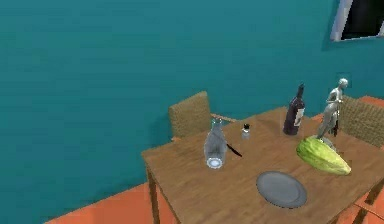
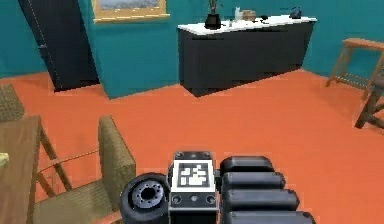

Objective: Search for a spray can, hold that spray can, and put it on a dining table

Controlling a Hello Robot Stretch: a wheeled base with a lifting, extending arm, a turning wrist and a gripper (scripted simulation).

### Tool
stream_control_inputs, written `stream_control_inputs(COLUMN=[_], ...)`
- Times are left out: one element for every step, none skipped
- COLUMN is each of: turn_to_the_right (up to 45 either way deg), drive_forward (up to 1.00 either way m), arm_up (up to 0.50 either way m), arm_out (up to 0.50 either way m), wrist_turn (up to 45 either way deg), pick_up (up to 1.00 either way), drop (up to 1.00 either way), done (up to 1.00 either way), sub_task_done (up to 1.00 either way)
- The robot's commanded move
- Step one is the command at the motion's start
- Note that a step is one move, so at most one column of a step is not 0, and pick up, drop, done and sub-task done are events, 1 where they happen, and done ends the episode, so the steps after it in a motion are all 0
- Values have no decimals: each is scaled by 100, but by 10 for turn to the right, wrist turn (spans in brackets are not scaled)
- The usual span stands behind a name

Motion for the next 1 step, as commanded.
stream_control_inputs(turn_to_the_right=[390], drive_forward=[0], arm_up=[0], arm_out=[0], wrist_turn=[0], pick_up=[0], drop=[0], done=[0], sub_task_done=[0])
